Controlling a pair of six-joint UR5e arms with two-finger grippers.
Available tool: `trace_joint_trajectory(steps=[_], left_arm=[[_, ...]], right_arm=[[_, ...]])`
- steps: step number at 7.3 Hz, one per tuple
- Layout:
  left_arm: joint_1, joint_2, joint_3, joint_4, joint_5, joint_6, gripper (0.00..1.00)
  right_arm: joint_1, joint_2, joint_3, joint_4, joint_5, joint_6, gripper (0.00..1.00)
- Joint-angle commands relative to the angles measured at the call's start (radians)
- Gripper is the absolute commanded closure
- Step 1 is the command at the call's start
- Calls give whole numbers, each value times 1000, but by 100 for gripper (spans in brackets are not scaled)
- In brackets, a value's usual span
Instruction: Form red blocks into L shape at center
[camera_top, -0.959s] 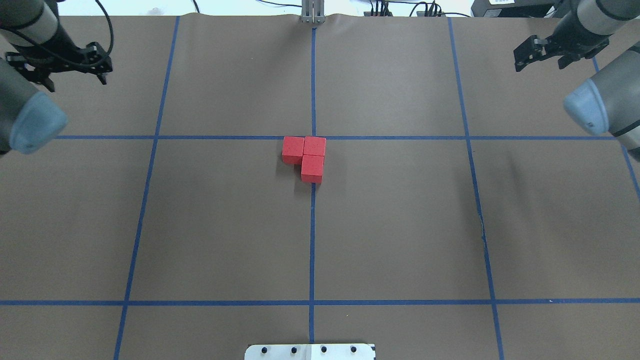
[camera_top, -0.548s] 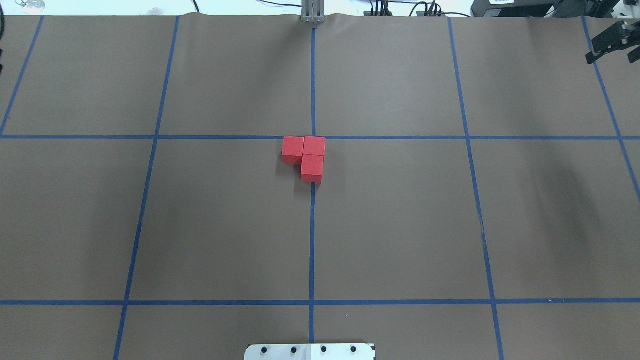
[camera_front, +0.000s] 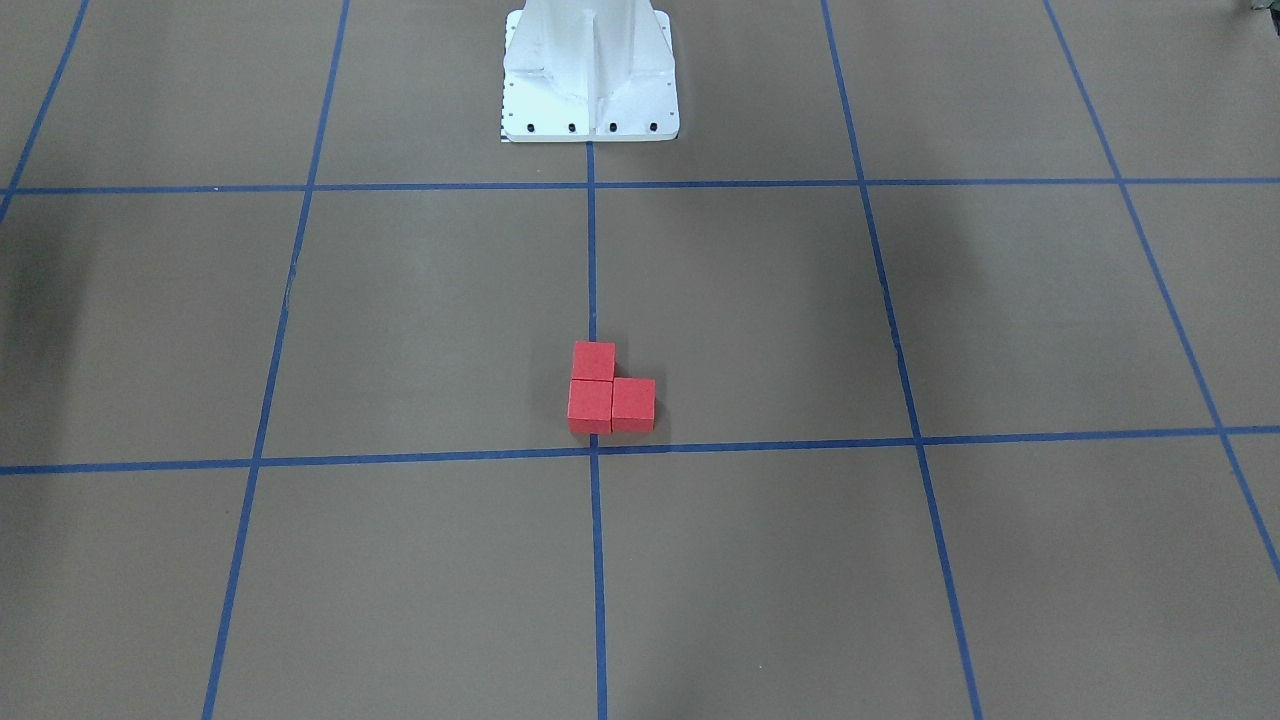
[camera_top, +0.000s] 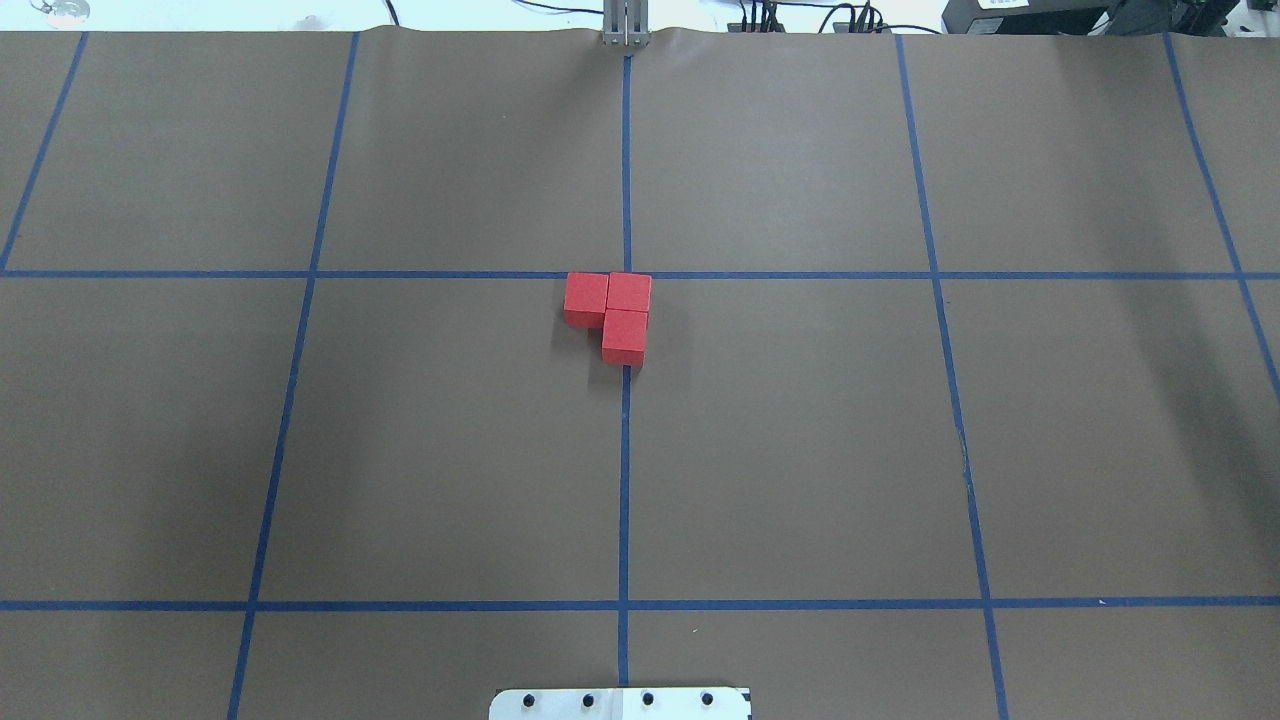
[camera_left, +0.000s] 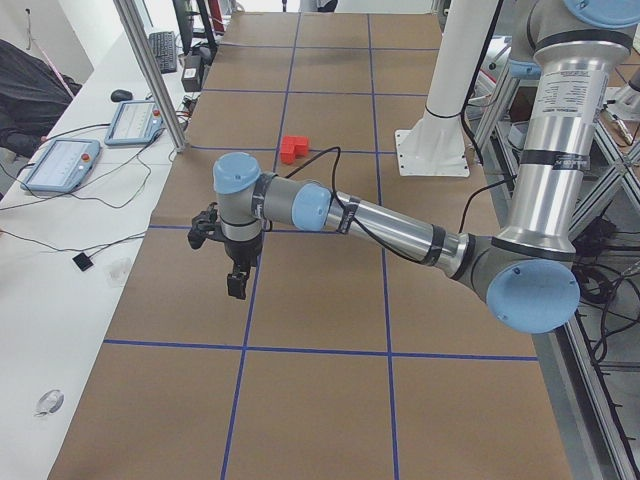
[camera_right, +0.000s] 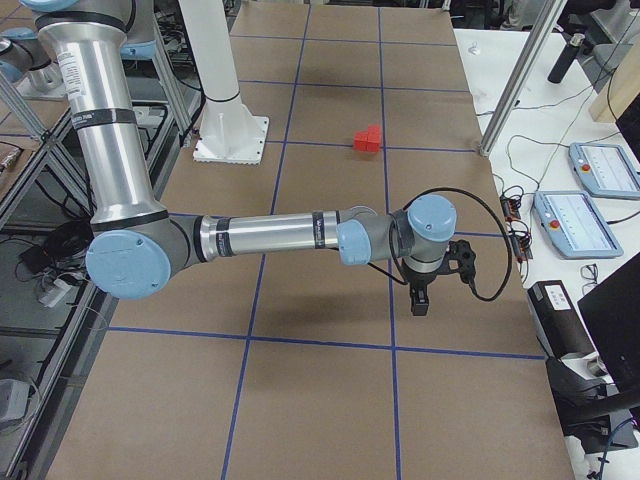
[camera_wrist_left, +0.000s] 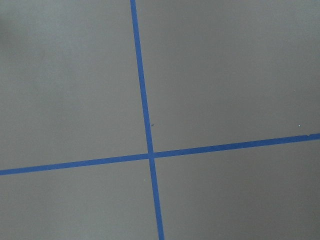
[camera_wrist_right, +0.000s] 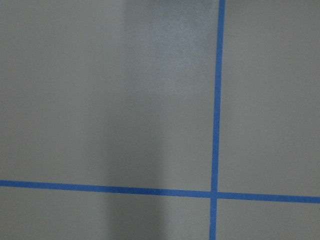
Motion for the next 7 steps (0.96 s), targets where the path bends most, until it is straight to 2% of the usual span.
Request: trace_joint_trajectory(steps=[1, 3, 5, 7], left_arm=[[-45, 72, 16, -74, -10, 5, 0], [-56, 98, 62, -74, -67, 5, 0], [-65, 125, 56, -79, -127, 5, 0], [-63, 126, 65, -79, -127, 3, 0]], right_arm=[[48, -83, 22, 5, 82, -5, 1], [48, -150, 74, 33, 80, -7, 1], [48, -176, 79, 43, 82, -7, 1], [73, -250, 170, 42, 71, -5, 1]])
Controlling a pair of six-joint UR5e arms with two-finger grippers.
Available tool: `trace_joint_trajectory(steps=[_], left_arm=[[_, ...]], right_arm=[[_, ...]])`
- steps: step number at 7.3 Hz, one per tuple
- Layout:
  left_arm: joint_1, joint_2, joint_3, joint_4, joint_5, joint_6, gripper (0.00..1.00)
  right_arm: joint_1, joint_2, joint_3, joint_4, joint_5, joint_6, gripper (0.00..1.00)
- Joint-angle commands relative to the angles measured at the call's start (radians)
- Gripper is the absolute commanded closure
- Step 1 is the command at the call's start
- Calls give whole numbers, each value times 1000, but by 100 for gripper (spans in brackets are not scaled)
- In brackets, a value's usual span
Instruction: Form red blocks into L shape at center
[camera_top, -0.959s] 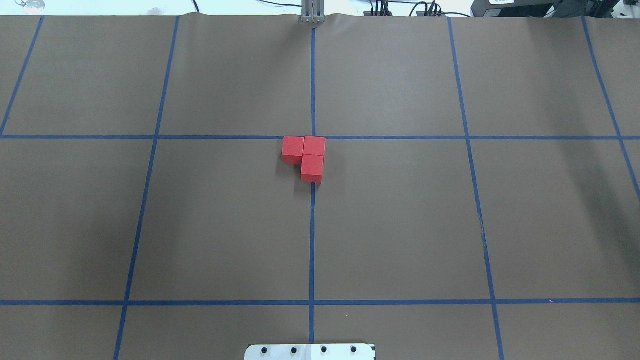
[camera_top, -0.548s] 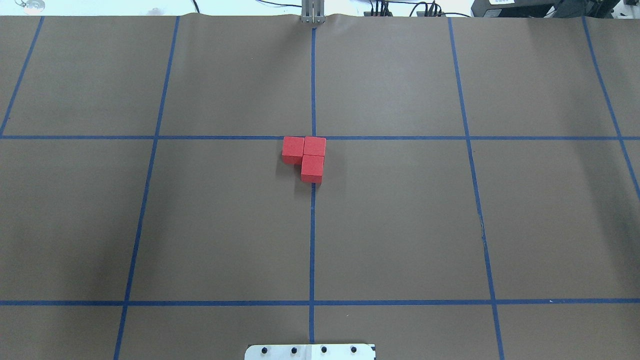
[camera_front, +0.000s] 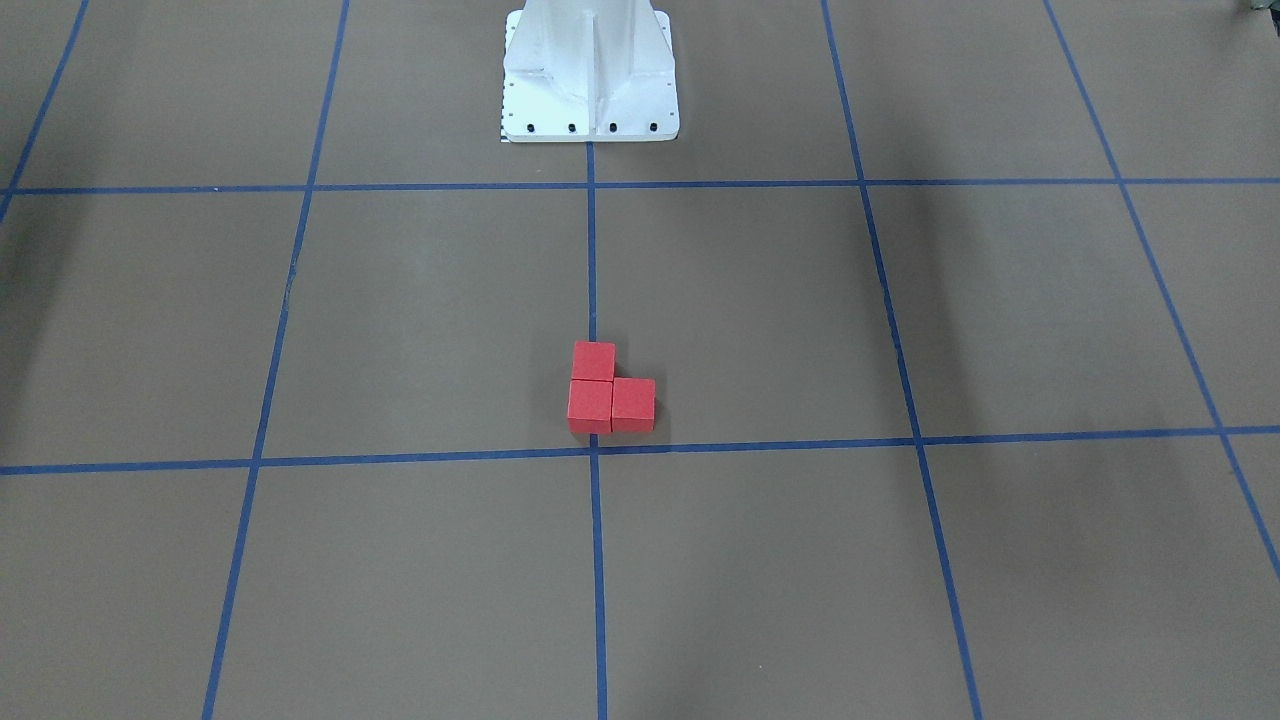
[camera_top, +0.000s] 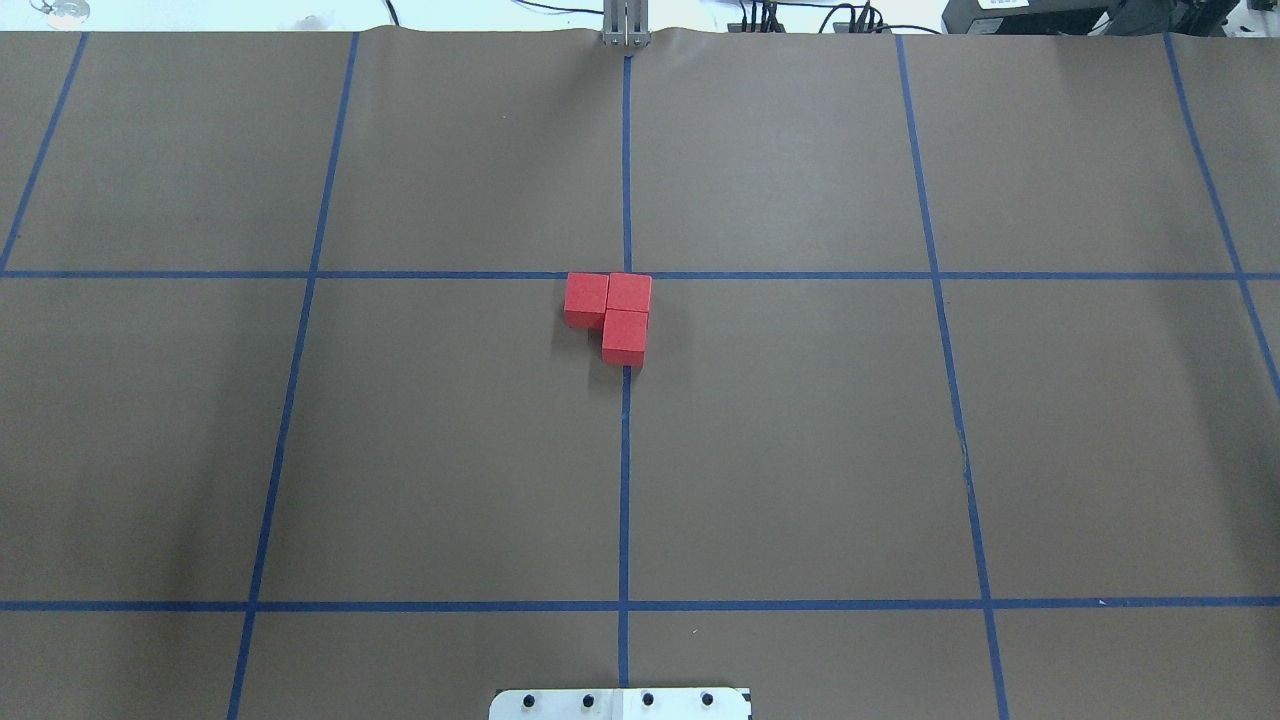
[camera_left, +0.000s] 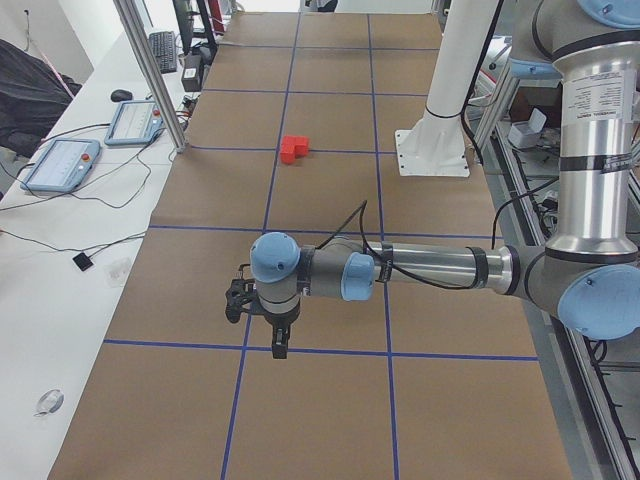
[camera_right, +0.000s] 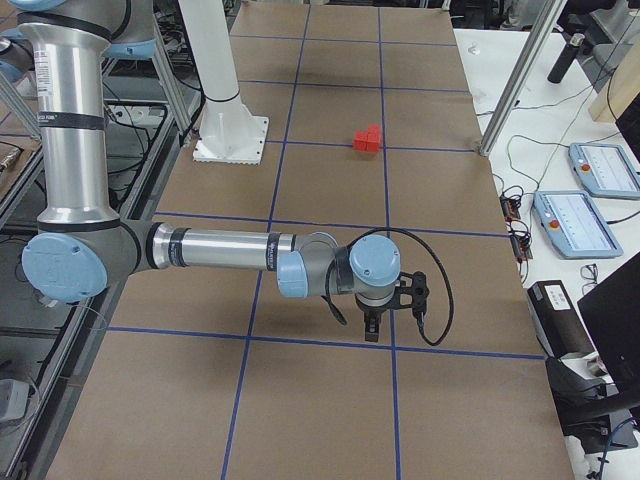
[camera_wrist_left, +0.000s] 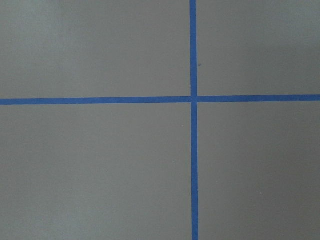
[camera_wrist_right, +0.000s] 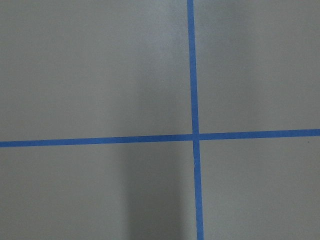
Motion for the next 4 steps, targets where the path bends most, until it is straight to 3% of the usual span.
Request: trace_joint_trajectory(steps=[1, 2, 4], left_arm=[[1, 3, 6, -1, -1, -1, 0], [3, 0, 7, 1, 0, -3, 0], [3, -4, 4, 1, 0, -7, 0]], right_arm=[[9, -101, 119, 0, -37, 9, 1], [6, -124, 162, -3, -123, 15, 1], [2, -123, 154, -8, -139, 14, 1]])
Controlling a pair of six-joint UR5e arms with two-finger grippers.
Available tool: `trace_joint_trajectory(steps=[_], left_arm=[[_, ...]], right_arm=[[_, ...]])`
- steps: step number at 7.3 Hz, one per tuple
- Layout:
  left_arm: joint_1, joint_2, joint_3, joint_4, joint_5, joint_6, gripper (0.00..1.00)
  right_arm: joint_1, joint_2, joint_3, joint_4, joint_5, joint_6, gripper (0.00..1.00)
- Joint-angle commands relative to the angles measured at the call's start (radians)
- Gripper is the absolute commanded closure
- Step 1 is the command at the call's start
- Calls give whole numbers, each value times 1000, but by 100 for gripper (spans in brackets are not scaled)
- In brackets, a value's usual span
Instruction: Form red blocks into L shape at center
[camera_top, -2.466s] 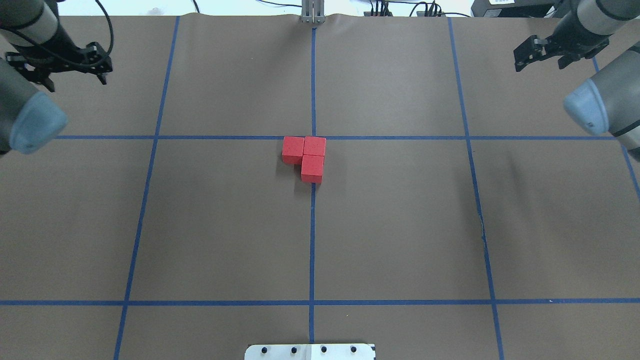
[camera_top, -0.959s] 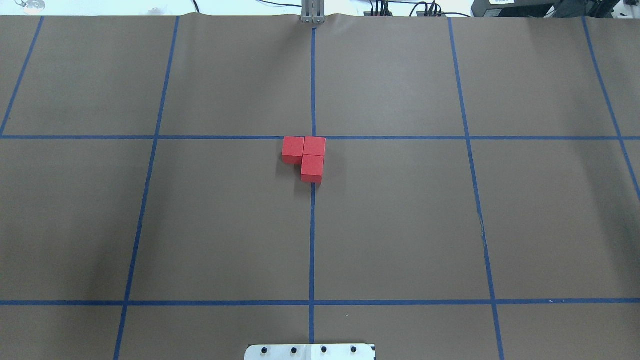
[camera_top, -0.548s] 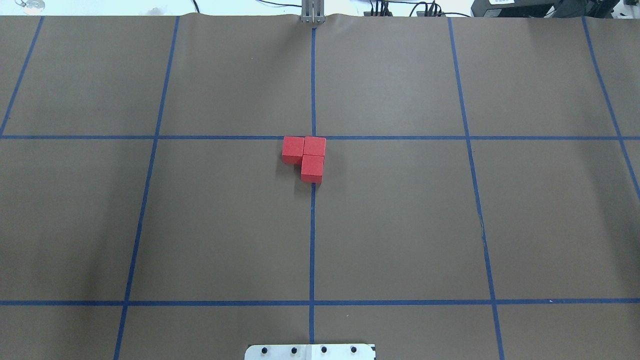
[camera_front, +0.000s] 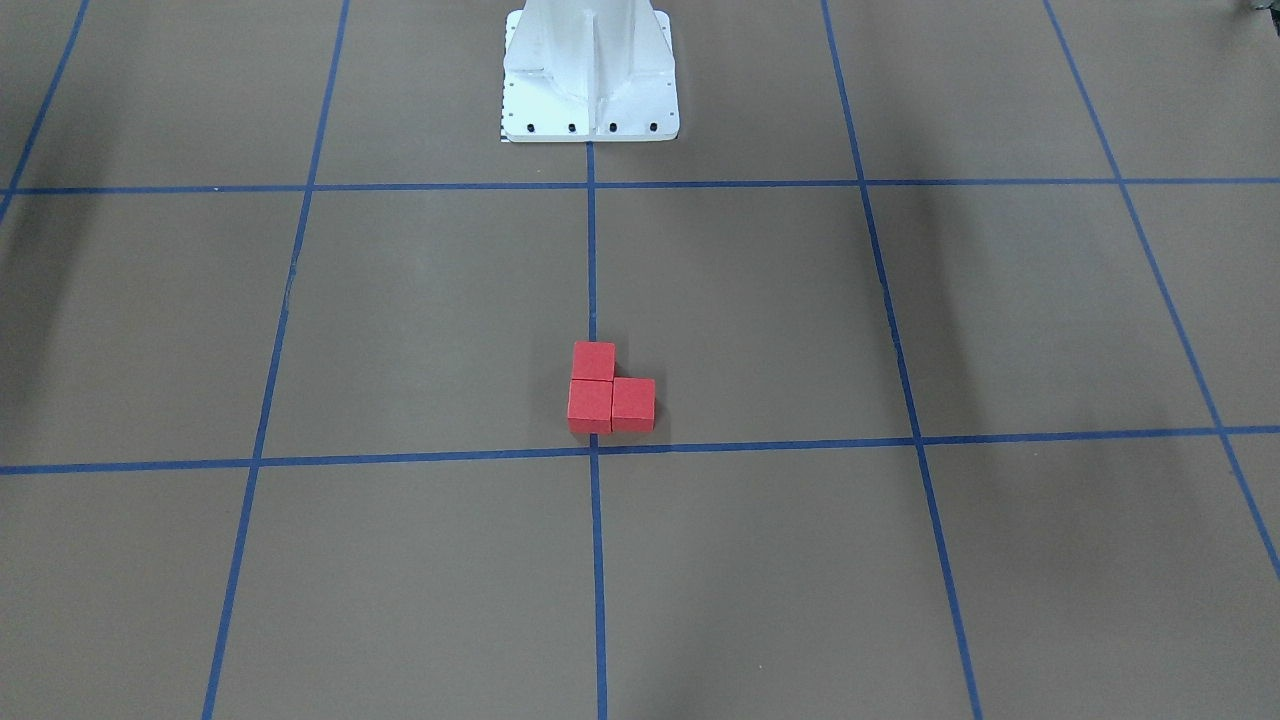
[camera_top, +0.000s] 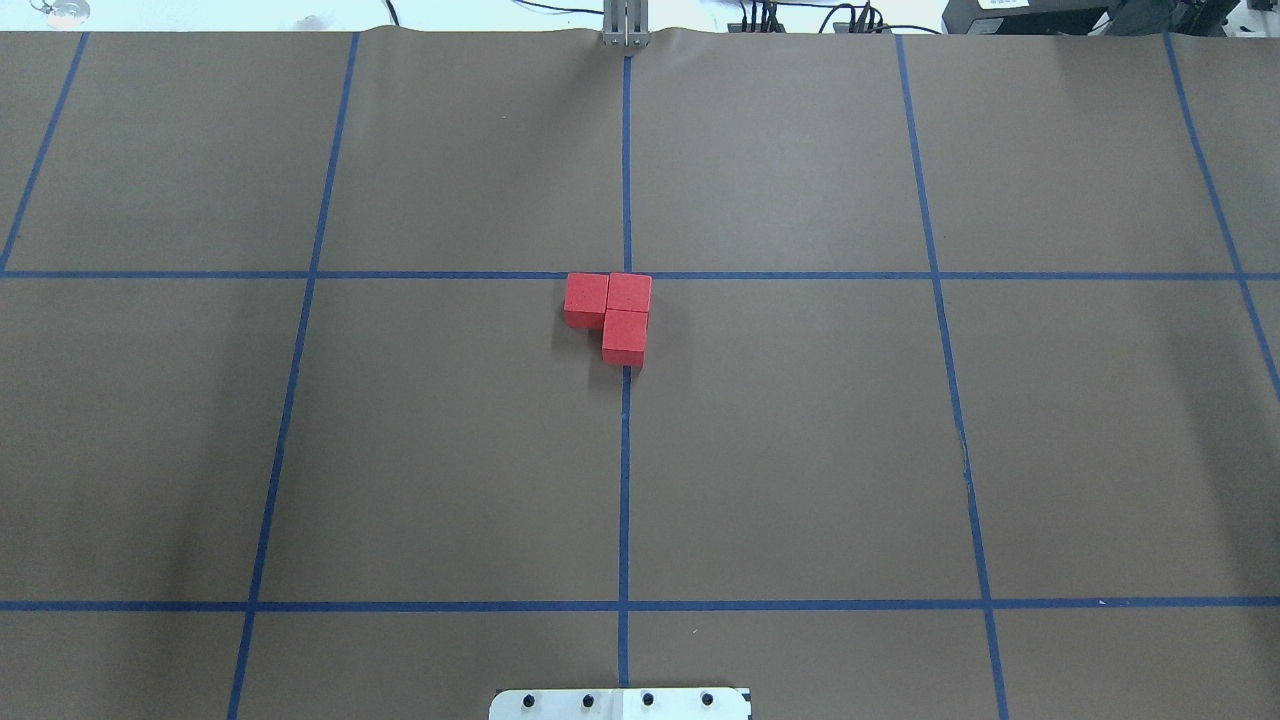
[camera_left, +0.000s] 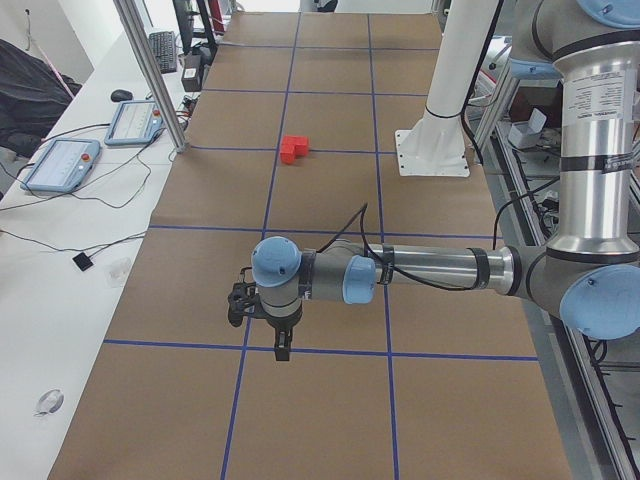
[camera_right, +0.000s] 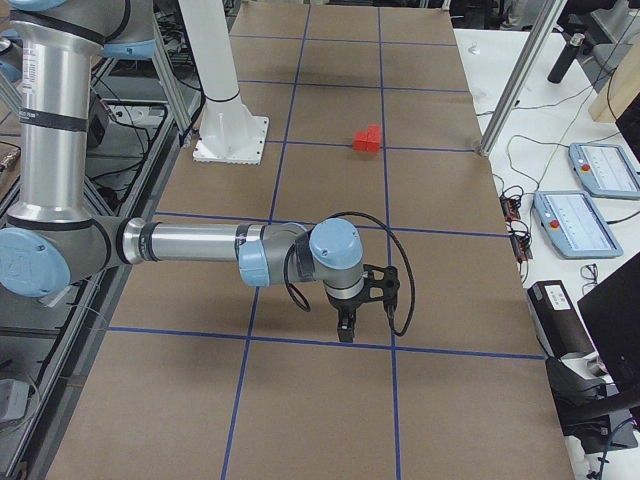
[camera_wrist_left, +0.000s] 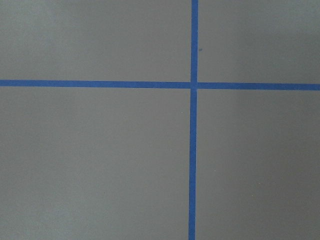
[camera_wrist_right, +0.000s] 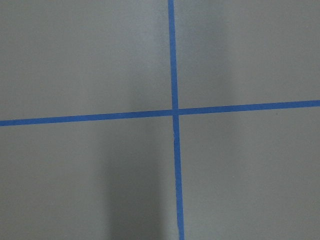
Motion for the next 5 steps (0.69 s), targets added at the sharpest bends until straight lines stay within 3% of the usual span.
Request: trace_joint_trajectory(steps=[1, 5], left_arm=[[0, -9, 0, 3, 0, -3, 0], [2, -12, 16, 3, 5, 3, 0]], right_arm=[[-2, -6, 1, -6, -15, 0, 1], [-19, -4, -28, -6, -1, 1, 1]])
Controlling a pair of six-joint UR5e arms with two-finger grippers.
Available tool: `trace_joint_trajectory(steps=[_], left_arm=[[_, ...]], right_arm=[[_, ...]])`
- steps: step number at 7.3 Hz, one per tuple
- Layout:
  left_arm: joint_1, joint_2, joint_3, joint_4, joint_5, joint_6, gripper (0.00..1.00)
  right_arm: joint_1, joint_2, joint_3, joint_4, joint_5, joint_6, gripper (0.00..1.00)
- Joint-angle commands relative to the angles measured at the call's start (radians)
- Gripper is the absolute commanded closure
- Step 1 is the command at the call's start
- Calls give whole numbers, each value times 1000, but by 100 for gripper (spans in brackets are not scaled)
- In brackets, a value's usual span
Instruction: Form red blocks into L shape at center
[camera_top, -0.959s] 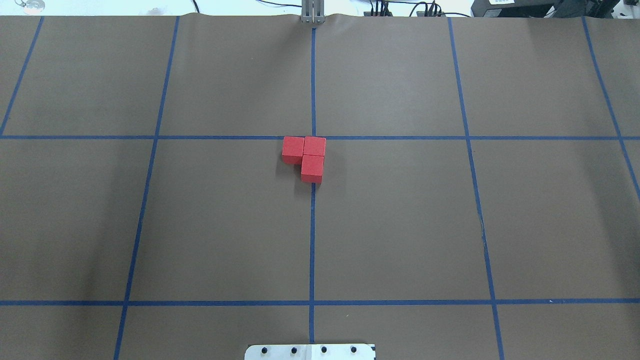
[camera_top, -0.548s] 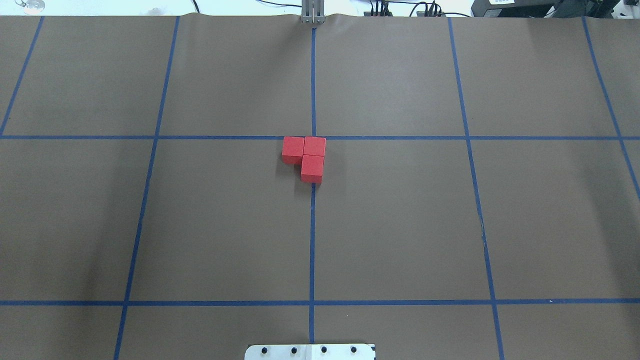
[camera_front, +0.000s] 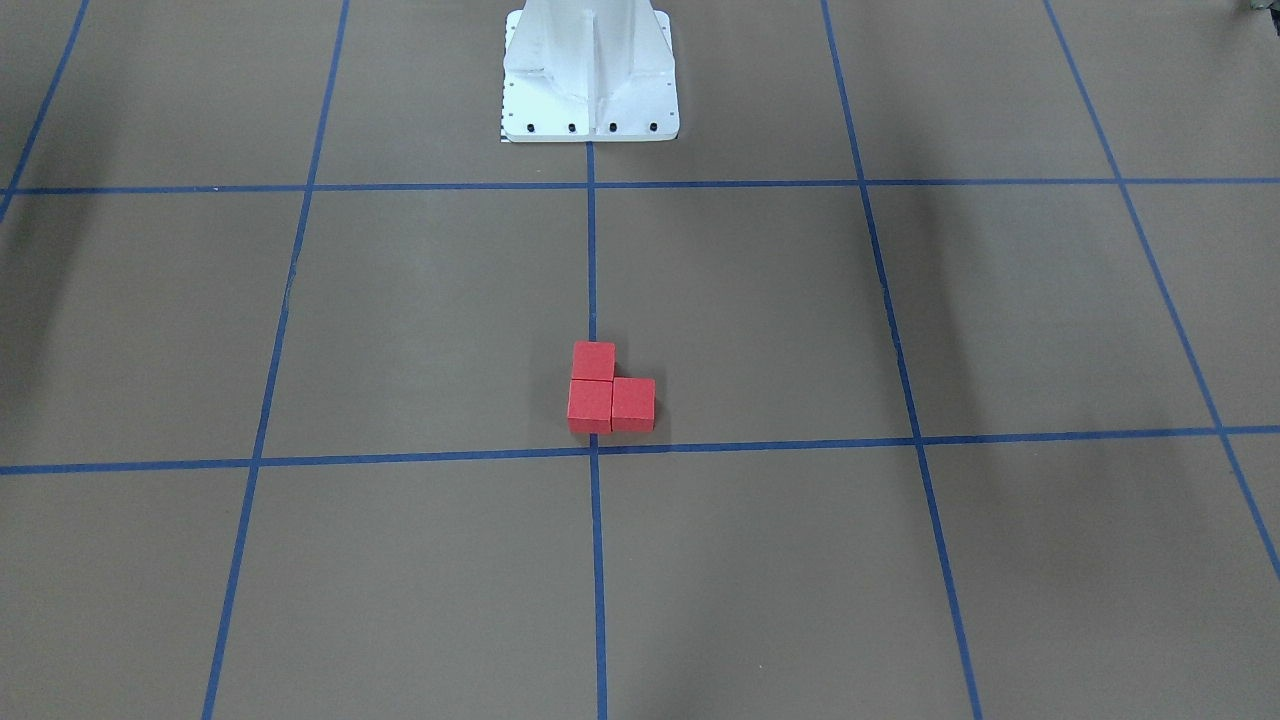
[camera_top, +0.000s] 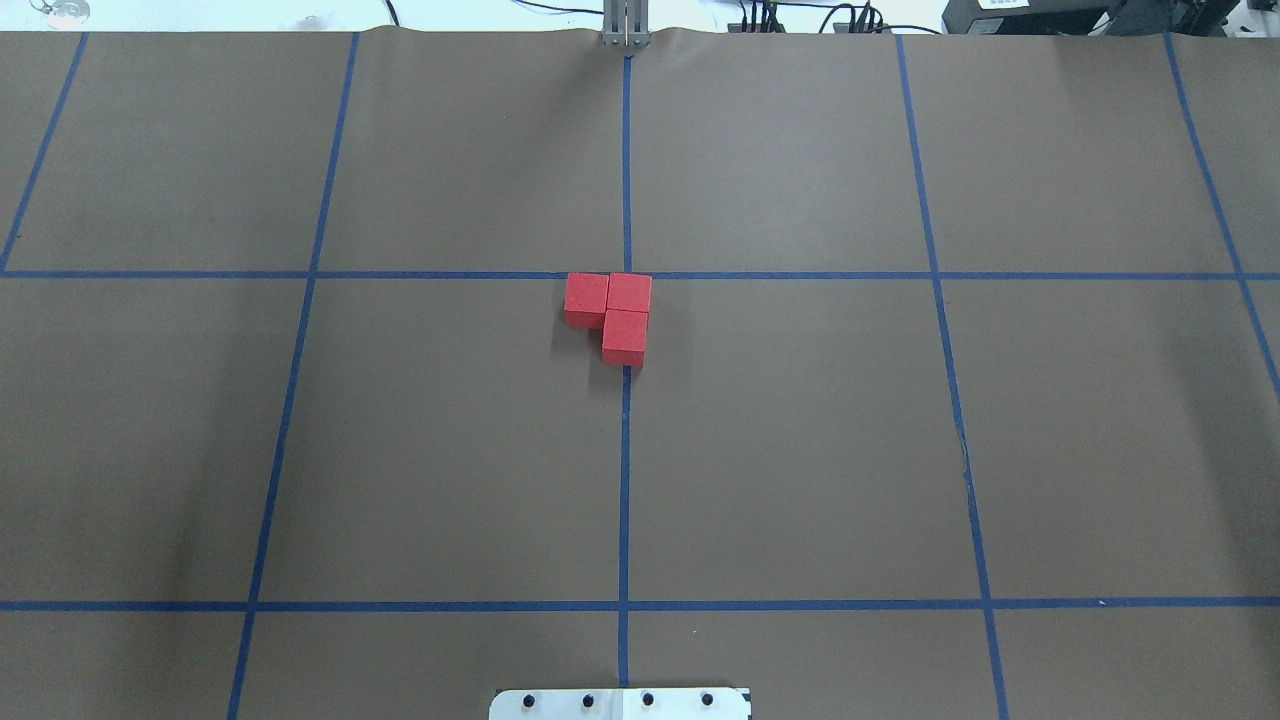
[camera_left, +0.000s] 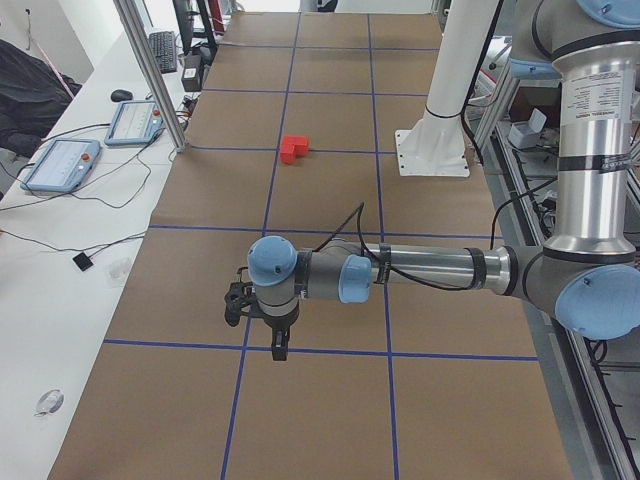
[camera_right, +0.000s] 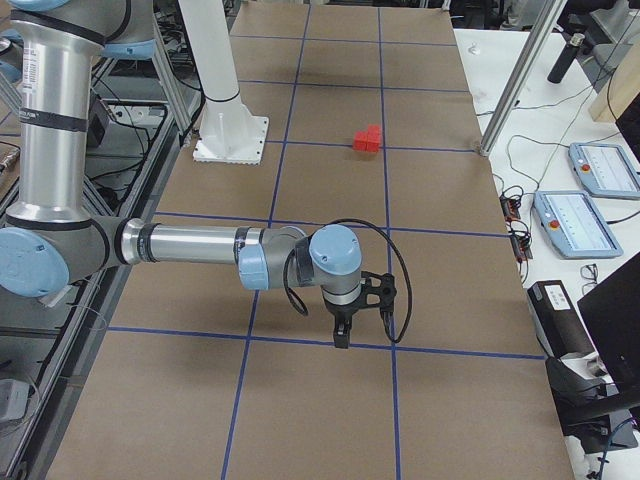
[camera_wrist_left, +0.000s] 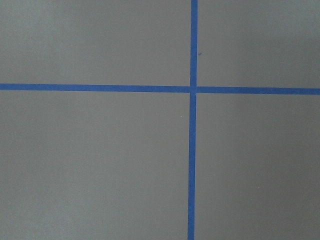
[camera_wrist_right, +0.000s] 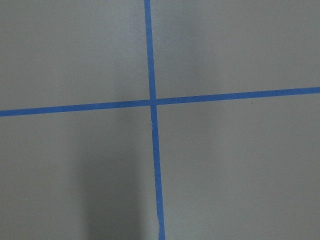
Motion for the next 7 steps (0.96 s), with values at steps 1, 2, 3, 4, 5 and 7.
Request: trace_joint_trajectory(steps=[1, 2, 3, 4, 5, 7], left_arm=[[1, 1, 11, -1, 7, 4, 0], [1, 5, 11, -3, 15, 6, 0], [1, 2, 11, -5, 13, 6, 0], [1, 1, 14, -5, 13, 6, 0], [1, -1, 12, -5, 13, 4, 0], [1, -4, 12, -5, 13, 4, 0]], right_arm=[[-3, 0, -6, 2, 5, 0, 1], [-3, 0, -6, 2, 7, 0, 1], [-3, 0, -4, 5, 7, 0, 1], [-3, 0, -4, 8, 7, 0, 1], [-3, 0, -4, 8, 7, 0, 1], [-3, 0, 6, 5, 16, 0, 1]])
